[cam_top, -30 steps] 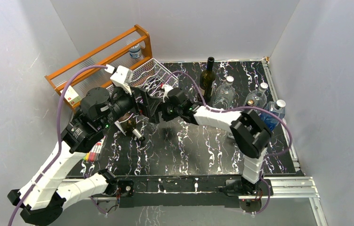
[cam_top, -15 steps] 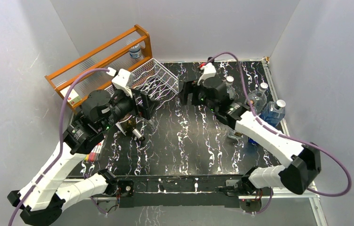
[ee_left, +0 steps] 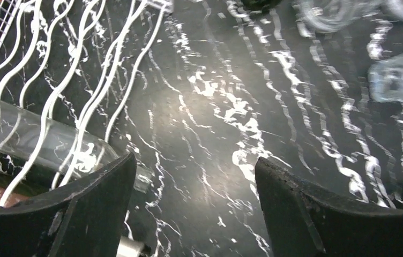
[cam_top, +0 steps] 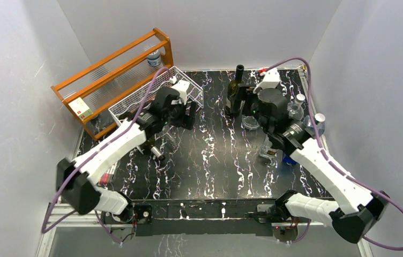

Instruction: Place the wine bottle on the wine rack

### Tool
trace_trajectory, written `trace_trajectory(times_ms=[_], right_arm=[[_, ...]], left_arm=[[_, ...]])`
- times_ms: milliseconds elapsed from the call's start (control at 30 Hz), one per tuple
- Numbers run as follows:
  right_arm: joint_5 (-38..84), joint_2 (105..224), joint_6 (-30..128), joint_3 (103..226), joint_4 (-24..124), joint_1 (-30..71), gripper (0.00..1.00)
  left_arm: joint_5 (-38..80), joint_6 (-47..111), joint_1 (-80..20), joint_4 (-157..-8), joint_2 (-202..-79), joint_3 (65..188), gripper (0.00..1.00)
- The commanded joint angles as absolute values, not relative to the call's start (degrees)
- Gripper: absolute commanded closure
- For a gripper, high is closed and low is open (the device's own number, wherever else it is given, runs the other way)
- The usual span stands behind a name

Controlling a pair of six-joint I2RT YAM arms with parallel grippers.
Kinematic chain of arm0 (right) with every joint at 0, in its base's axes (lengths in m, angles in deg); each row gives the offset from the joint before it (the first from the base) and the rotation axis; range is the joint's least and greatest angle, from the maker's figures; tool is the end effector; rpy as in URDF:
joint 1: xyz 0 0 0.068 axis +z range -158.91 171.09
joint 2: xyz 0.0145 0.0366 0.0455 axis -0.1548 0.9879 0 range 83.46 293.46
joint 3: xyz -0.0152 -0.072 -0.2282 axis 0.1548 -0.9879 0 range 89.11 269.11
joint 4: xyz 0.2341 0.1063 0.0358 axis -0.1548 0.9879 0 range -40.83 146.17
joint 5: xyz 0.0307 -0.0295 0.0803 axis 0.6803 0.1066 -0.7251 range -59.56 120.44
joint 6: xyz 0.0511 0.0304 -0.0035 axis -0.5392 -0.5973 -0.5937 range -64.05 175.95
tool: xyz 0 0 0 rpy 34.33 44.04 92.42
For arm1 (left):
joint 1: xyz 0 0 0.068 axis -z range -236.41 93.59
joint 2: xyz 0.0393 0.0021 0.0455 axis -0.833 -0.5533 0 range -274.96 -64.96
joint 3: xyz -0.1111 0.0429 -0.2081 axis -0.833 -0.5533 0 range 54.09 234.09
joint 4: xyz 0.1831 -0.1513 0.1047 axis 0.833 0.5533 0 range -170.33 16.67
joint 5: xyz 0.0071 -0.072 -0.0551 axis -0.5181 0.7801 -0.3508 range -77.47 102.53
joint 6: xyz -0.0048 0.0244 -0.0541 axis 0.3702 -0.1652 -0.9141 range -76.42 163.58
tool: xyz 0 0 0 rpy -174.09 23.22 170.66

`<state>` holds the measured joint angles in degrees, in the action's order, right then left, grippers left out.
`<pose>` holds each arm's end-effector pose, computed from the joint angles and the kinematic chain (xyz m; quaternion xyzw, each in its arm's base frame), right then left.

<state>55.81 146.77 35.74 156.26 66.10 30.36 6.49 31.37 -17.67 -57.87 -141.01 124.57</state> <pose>0.2175 0.1537 0.3691 0.0082 0.7761 0.1516 0.6121 0.2493 -0.1941 0.3173 0.1701 0.8395 -0.1803 0.4836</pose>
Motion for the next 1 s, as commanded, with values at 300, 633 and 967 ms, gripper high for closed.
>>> trace_trajectory(times_ms=[300, 633, 967], right_arm=[[56.70, 144.47, 38.87, 158.81, 65.01, 29.84, 0.11], [56.17, 148.98, 38.50, 162.29, 64.74, 29.10, 0.11], [56.67, 159.87, 39.04, 171.38, 66.51, 24.26, 0.13]], left_arm=[[4.77, 38.93, -25.84, -55.94, -168.52, 142.56, 0.35], [6.79, 41.36, -26.79, -59.06, -171.38, 141.31, 0.48], [12.98, 41.73, -26.80, -58.79, -168.92, 136.91, 0.71]])
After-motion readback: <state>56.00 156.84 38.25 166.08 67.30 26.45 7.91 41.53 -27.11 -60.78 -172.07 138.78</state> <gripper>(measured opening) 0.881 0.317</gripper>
